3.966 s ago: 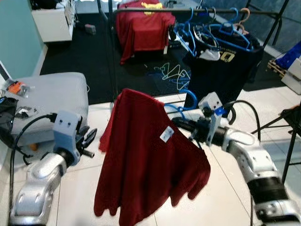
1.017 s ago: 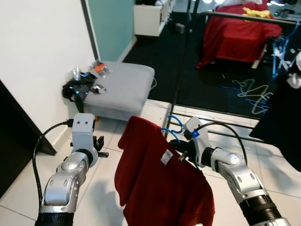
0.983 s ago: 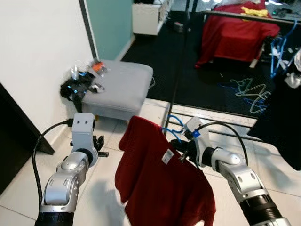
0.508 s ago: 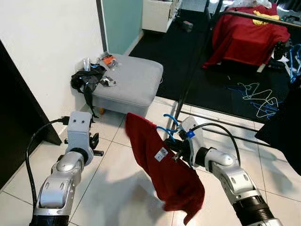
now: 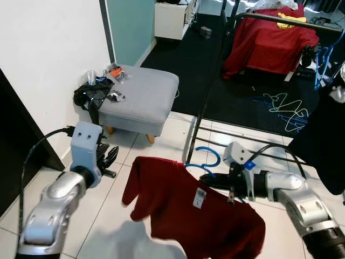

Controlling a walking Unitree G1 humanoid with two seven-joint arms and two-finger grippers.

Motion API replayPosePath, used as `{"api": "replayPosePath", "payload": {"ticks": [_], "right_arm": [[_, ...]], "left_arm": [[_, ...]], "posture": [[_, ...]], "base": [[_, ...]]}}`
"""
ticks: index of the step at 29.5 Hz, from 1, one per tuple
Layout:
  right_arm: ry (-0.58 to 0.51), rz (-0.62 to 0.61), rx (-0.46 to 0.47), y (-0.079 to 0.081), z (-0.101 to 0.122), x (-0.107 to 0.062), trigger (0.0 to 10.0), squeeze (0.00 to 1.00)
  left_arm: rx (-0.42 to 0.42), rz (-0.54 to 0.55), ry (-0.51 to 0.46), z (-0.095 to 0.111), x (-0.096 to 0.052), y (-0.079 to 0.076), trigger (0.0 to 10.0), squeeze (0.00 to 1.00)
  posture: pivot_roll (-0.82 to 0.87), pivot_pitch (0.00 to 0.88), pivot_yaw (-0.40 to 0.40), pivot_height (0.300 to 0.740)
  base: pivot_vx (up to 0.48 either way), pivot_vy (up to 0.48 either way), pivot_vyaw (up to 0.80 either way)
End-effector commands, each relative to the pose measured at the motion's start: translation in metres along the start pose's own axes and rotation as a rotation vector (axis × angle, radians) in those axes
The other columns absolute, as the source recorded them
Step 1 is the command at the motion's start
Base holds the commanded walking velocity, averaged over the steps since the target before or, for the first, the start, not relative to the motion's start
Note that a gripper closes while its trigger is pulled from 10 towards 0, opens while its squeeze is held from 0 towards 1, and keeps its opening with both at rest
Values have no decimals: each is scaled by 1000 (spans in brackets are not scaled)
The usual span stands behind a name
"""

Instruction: Hang hanger

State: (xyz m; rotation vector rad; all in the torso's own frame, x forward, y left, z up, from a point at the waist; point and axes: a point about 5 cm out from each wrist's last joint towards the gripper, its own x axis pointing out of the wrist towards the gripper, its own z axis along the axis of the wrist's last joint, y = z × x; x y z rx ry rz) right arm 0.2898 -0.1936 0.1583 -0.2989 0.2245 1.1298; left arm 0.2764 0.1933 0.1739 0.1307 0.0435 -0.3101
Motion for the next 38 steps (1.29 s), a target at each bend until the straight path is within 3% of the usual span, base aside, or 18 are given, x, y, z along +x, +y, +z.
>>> {"api": "replayPosePath", "payload": {"ticks": [1,6,10,13,15,17,24,27,31,38], "right_arm": [[-52,-2,-39,-4,11,-5,10000,0],[-130,-5,-65,-16,36,-12,10000,0],[-123,32,-75,-14,41,-12,10000,0],[-138,73,-68,-10,46,-10,10000,0],[-121,103,-78,-7,45,-9,10000,0],[-115,109,-80,-7,45,-9,10000,0],[-110,103,-92,-8,44,-8,10000,0],[-116,95,-101,-11,47,-7,10000,0],[-130,71,-111,-17,53,-7,10000,0],[-136,78,-106,-19,56,-9,10000,0]], "left_arm": [[12,-32,-7,1,-4,-1,10000,1000],[-11,-143,-77,11,-10,-11,10000,1000],[-8,-166,-94,13,-9,-13,10000,1000],[15,-129,-113,13,-5,-12,10000,1000],[47,-22,-164,19,1,-1,10000,1000],[51,4,-184,22,2,3,10000,1000],[66,-9,-203,27,2,3,10000,1000],[77,-55,-157,18,0,0,10000,1000],[15,-142,-105,0,-8,-3,10000,1000],[4,-100,-116,-7,-9,6,10000,1000]], "posture": [[-11,138,-27,740],[-16,122,-26,740],[-17,118,-27,740],[-15,109,-26,740],[-15,103,-23,740],[-15,103,-23,740],[-13,97,-21,740],[-14,99,-22,740],[-9,109,-23,740],[-10,109,-23,740]], "base": [[0,0,0],[0,0,0],[0,0,0],[0,0,0],[0,0,0],[0,0,0],[0,0,0],[0,0,0],[0,0,0],[0,0,0]]}}
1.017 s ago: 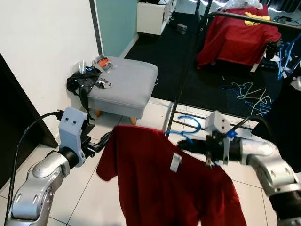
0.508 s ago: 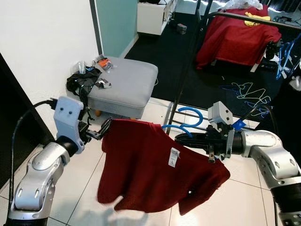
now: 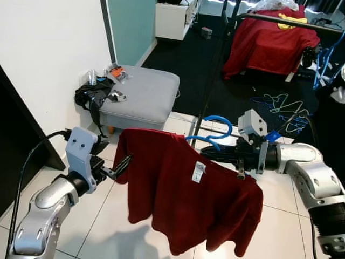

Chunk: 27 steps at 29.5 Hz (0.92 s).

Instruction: Hang hanger

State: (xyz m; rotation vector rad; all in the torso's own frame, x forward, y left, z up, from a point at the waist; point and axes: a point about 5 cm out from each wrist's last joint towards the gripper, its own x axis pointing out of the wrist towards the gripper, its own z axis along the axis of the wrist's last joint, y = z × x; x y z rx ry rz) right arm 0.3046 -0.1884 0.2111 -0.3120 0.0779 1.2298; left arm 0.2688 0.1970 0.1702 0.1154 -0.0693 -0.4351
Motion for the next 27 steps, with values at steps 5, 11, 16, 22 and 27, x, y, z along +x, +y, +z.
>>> {"api": "replayPosePath", "payload": {"ticks": [5,11,16,22,27], "right_arm": [[-36,49,18,1,11,-7,10000,0],[4,131,33,6,11,-17,10000,0],[16,155,33,6,13,-24,10000,0],[5,151,31,3,17,-28,10000,0],[1,157,33,3,19,-31,10000,0]], "left_arm": [[25,60,-2,-4,-2,15,10000,1000],[55,58,-2,-3,-2,25,10000,1000],[69,29,14,-6,-3,27,10000,1000],[46,-60,60,-13,-6,21,10000,1000],[18,-130,96,-21,-9,14,10000,1000]], "posture": [[-12,114,-22,740],[-11,116,-21,740],[-12,117,-19,740],[-8,118,-19,740],[-7,121,-22,740]], "base": [[0,0,0],[0,0,0],[0,0,0],[0,0,0],[0,0,0]]}}
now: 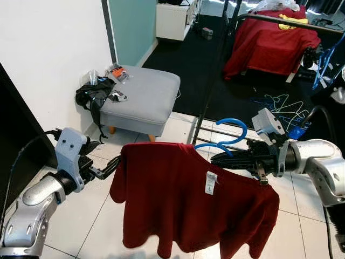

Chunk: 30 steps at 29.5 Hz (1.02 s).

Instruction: Hang hanger

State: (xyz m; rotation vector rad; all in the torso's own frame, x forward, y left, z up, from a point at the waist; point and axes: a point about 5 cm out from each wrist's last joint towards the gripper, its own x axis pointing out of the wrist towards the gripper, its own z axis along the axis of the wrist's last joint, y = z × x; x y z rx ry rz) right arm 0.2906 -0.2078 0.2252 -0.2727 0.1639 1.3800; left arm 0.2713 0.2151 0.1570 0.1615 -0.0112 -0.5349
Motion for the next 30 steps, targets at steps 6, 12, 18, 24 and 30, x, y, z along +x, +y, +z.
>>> {"api": "replayPosePath", "payload": {"ticks": [6,12,18,24,30], "right_arm": [[-29,41,-14,4,15,-13,10000,0],[-23,60,-6,7,16,-17,10000,0],[-7,65,-2,7,14,-18,10000,0],[5,57,-13,5,13,-18,10000,0],[-10,40,-35,1,17,-16,10000,0]], "left_arm": [[-24,12,2,-9,7,10,10000,357],[-62,-30,-20,-5,13,10,10000,63],[-108,-101,-49,-1,16,-2,10000,0],[-148,-153,-78,4,17,-12,10000,0],[-146,-227,-72,3,13,-23,10000,0]], "posture": [[-12,119,-20,740],[-13,119,-13,740],[-28,115,0,740],[-28,115,0,740],[-29,109,1,740]], "base": [[0,0,0],[0,0,0],[0,0,0],[0,0,0],[0,0,0]]}}
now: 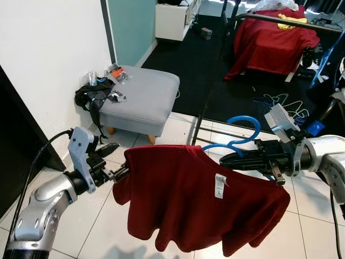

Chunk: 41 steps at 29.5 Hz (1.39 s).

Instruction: Hang hanger

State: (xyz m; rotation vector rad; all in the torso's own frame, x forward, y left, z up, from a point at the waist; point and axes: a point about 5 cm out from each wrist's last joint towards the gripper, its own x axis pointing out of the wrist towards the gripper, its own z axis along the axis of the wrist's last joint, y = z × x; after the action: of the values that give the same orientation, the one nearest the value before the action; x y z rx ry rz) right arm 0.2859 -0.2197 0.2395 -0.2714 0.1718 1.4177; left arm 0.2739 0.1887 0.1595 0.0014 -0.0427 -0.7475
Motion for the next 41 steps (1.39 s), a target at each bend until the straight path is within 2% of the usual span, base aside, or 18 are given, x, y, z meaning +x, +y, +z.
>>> {"api": "replayPosePath", "payload": {"ticks": [1,5,11,12,15,16,19,21,22,24,26,28,32,35,38,41], "right_arm": [[-13,-4,-41,-2,7,0,10000,0],[-12,-20,-52,-3,9,-2,10000,0],[-18,-21,-56,-3,11,-1,10000,0],[-14,-34,-61,-5,10,-2,10000,0],[-11,-44,-65,-6,10,-2,10000,0],[-5,-54,-67,-7,10,-4,10000,0],[-2,-61,-67,-7,10,-6,10000,0],[3,-64,-66,-7,10,-8,10000,0],[3,-64,-66,-7,10,-8,10000,0],[8,-64,-65,-7,10,-9,10000,0],[11,-76,-75,-8,9,-9,10000,0],[3,-80,-80,-9,10,-8,10000,0],[-2,-78,-82,-9,12,-7,10000,0],[-31,-62,-76,-8,16,-6,10000,0],[-34,-59,-75,-8,16,-6,10000,0],[-35,-45,-68,-7,18,-7,10000,0]], "left_arm": [[-7,-22,19,-5,-4,-2,10000,0],[-21,-26,18,-5,-8,1,10000,0],[-54,-73,0,0,-4,-5,10000,0],[-90,-96,-16,2,-2,-9,10000,141],[-116,-112,-25,3,-1,-12,10000,141],[-140,-106,-40,5,-1,-12,10000,1000],[-152,-88,-52,6,-2,-10,10000,1000],[-150,-1,-88,8,-5,3,10000,1000],[-150,-1,-88,8,-5,3,10000,1000],[-154,100,-139,13,-8,19,10000,1000],[-181,130,-182,20,-8,26,10000,1000],[-219,120,-210,24,-7,26,10000,1000],[-231,97,-200,23,-6,23,10000,1000],[-208,56,-144,15,-1,12,10000,1000],[-204,53,-138,14,0,11,10000,1000],[-176,114,-137,11,1,17,10000,1000]], "posture": [[-29,109,1,740],[-33,104,1,740],[-34,99,1,740],[-35,99,1,740],[-39,95,3,740],[-39,95,3,740],[-38,91,3,740],[-38,91,4,740],[-38,91,4,740],[-38,90,5,740],[-37,92,5,740],[-36,96,7,740],[-36,96,7,740],[-36,100,5,740],[-36,100,5,740],[-39,102,5,740]], "base": [[0,0,0],[0,0,0],[0,0,0],[0,0,0],[0,0,0],[0,0,0],[0,0,0],[0,0,0],[0,0,0],[0,0,0],[0,0,0],[0,0,0],[0,0,0],[0,0,0],[0,0,0],[0,0,0]]}}
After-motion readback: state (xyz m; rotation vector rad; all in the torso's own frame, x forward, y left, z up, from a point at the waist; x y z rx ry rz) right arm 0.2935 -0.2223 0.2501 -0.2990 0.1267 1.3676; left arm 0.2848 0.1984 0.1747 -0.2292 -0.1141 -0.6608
